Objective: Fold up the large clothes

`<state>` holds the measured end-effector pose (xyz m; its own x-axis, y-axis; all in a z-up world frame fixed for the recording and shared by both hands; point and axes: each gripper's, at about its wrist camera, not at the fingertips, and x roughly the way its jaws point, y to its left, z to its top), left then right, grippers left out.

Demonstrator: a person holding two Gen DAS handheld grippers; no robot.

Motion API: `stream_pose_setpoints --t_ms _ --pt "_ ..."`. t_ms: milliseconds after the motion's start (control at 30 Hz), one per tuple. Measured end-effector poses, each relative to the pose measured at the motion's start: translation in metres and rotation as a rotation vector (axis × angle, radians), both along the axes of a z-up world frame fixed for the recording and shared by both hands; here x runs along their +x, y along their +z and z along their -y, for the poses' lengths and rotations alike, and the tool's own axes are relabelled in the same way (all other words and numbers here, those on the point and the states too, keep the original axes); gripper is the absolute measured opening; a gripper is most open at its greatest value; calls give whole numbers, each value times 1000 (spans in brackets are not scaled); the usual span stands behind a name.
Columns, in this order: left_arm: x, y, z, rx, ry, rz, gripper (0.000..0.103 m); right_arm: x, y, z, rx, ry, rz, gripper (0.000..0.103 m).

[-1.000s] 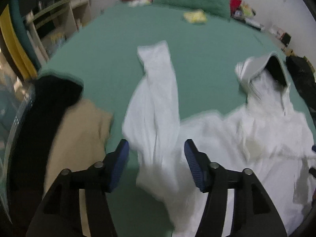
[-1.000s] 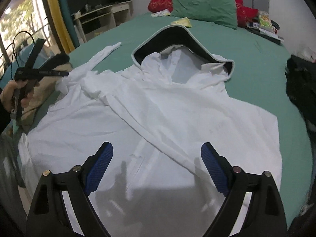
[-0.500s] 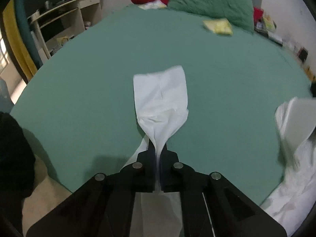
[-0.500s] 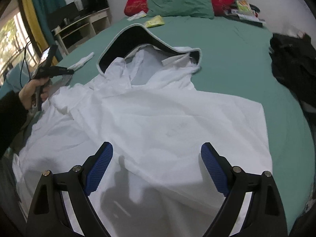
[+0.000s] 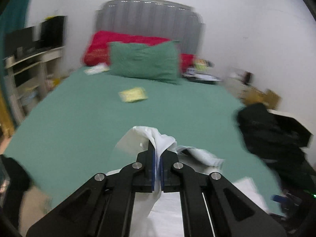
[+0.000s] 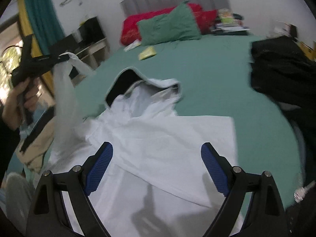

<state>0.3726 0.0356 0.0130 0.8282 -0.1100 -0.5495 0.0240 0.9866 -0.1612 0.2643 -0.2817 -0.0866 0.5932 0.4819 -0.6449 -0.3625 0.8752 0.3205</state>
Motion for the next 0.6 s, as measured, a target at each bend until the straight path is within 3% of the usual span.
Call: stream_pose_setpoints --t_ms 100,133,167,200,267,400,533,600 --pt "-8 -10 80 -31 -166 -63 7 -7 6 32 36 -60 25 91" --pt "-10 -20 102 -32 -226 -106 20 -7 5 41 43 -84 13 91" --pt "-12 -31 121 -38 -285 -163 45 -6 5 47 53 -94 7 91" --pt "-17 -43 135 -49 -324 -214 55 -7 3 58 69 -111 8 91" --pt "-33 -65 147 -65 -362 -298 60 -4 -2 68 67 -150 -20 91" --pt "-64 -87 107 -16 -325 -372 60 2 -16 72 43 -158 -74 91" --pt "-86 -106 32 98 -157 -398 60 17 -32 58 32 -121 -119 90" --pt "-88 -121 -9 135 -65 -424 60 32 -41 51 77 -88 -149 90"
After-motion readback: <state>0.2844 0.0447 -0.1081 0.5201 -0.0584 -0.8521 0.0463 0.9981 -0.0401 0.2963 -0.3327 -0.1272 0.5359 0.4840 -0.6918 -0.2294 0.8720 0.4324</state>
